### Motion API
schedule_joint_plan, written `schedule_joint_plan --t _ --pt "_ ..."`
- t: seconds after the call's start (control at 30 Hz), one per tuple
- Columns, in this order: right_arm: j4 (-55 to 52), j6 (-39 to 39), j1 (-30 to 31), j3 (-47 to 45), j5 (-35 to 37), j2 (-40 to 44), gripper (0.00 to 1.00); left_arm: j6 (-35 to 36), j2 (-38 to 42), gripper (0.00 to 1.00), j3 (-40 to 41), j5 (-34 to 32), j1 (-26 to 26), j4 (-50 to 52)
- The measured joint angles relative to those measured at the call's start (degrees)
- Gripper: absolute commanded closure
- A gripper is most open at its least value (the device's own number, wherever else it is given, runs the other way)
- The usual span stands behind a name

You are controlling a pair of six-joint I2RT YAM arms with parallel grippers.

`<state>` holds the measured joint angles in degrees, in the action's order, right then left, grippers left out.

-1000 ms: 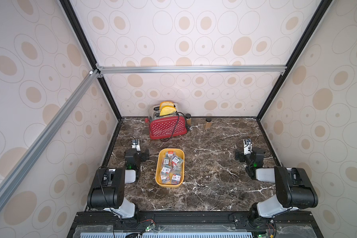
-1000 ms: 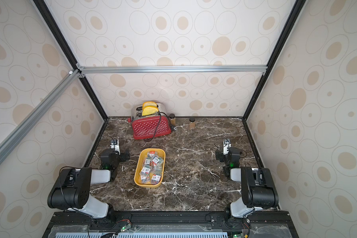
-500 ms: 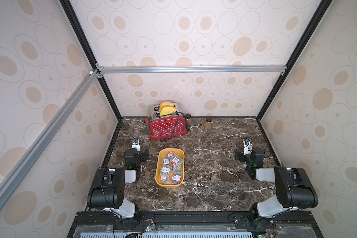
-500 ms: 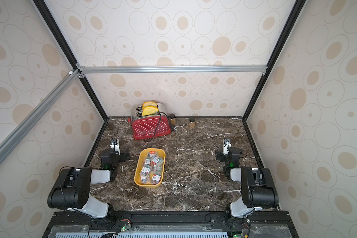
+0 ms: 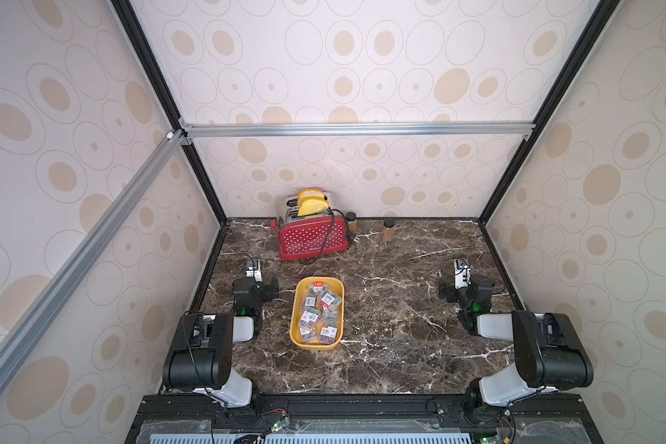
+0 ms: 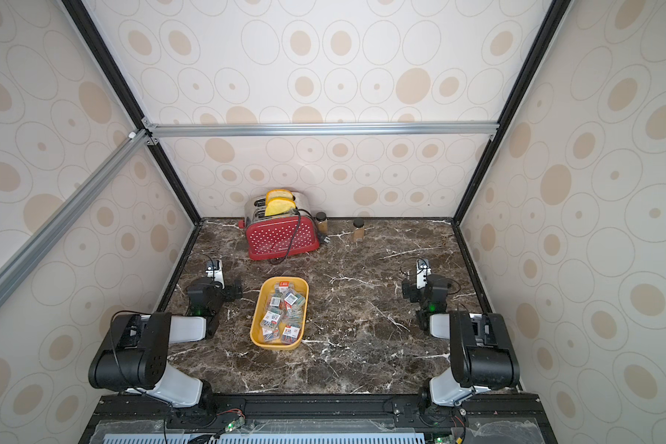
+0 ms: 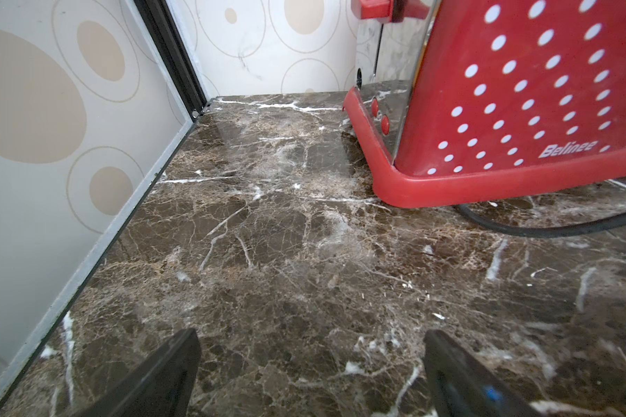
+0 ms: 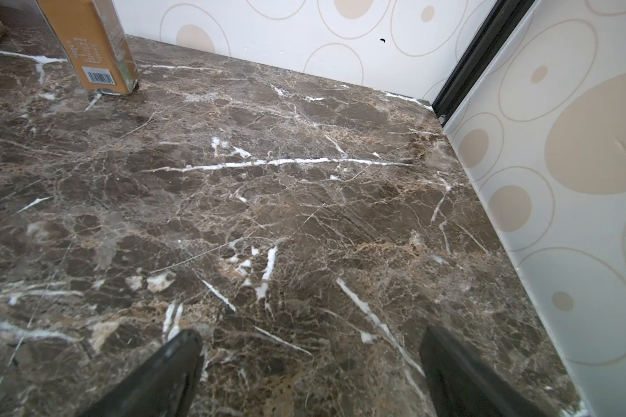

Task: Take the paper clips out of the storage box
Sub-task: Pick up the boxed paper clips from the storage box.

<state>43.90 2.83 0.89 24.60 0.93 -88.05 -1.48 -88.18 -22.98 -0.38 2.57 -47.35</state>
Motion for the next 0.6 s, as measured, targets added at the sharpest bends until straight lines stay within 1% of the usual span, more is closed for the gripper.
schedule_joint_plan --t 0.2,0.33,0.47,0.57,0.6 --pt "0.00 0.00 0.00 0.00 0.00 0.00 0.00 0.00 0.00 0.01 0.00 -0.11 0.00 -0.15" --pt "-0.33 -0.79 -0.02 0.00 1.53 0.24 0.00 -0.24 0.24 0.01 -0.09 -1.81 0.00 0.35" --pt "-7.61 -2.89 -0.94 2.21 3.96 3.34 0.00 -0.46 3.39 0.01 -1.36 -2.80 -0.07 5.33" --pt "-14.16 -4.96 -1.29 5.60 6.40 6.58 0.00 -0.66 6.60 0.01 -5.55 -3.91 -0.46 12.72" --pt "-18.05 -6.97 -1.29 7.50 8.11 7.67 0.00 -0.74 7.58 0.01 -7.13 -4.11 -0.72 14.64"
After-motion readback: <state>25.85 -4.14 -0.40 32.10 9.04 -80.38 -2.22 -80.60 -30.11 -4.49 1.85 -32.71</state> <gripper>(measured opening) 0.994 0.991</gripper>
